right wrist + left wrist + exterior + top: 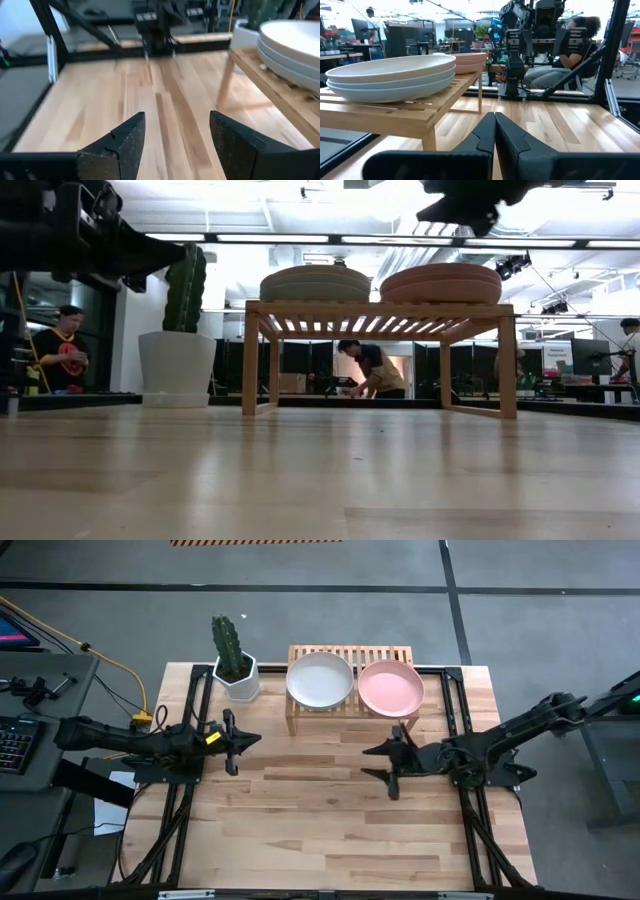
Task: Place and stack plates onto a shelf
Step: Return to Home Position
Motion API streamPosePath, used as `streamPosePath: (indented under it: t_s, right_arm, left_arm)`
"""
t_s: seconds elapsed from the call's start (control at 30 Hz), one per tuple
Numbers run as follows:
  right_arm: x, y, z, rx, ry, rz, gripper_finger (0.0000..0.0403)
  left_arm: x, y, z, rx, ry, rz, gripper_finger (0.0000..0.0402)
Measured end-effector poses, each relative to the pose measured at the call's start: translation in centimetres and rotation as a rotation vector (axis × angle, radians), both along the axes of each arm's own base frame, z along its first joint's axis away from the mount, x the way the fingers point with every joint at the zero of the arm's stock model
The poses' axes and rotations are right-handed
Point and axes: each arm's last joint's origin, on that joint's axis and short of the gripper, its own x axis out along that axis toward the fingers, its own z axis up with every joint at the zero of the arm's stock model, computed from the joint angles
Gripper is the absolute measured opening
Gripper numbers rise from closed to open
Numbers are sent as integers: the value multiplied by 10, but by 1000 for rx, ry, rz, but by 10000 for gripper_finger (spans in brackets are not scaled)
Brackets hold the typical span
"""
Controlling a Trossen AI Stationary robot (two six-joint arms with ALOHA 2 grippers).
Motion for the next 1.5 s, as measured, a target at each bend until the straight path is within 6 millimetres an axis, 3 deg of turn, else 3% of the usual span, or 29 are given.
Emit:
streamPosePath:
  t_s: [0.17,0.3,0.4,0.53,0.7,0.97,1.13,1.33,1.5]
  right_arm:
    - [-29,-11,-1,2,152,-40,163]
    - [-46,-15,-7,24,206,-76,70]
    - [-57,-15,-27,49,137,-50,12]
    - [-67,-21,-53,126,-23,-3,18]
    - [-70,-44,-47,107,-130,1,5]
    - [-70,-80,-45,47,-130,15,0]
    - [-71,-71,-52,51,-74,77,0]
    - [-82,-56,-79,54,-147,89,0]
    - [-92,-56,-79,57,-212,91,0]
  left_arm:
    - [-2,0,-1,7,17,6,0]
    - [-3,0,0,18,4,9,0]
    - [-3,0,1,32,3,10,0]
    - [-3,0,1,41,5,10,0]
    - [-3,0,0,51,8,8,0]
    - [-3,0,0,65,13,9,0]
    - [-3,0,-1,95,33,11,0]
    - [-3,1,-8,56,94,23,0]
    - [-3,2,-13,30,140,51,0]
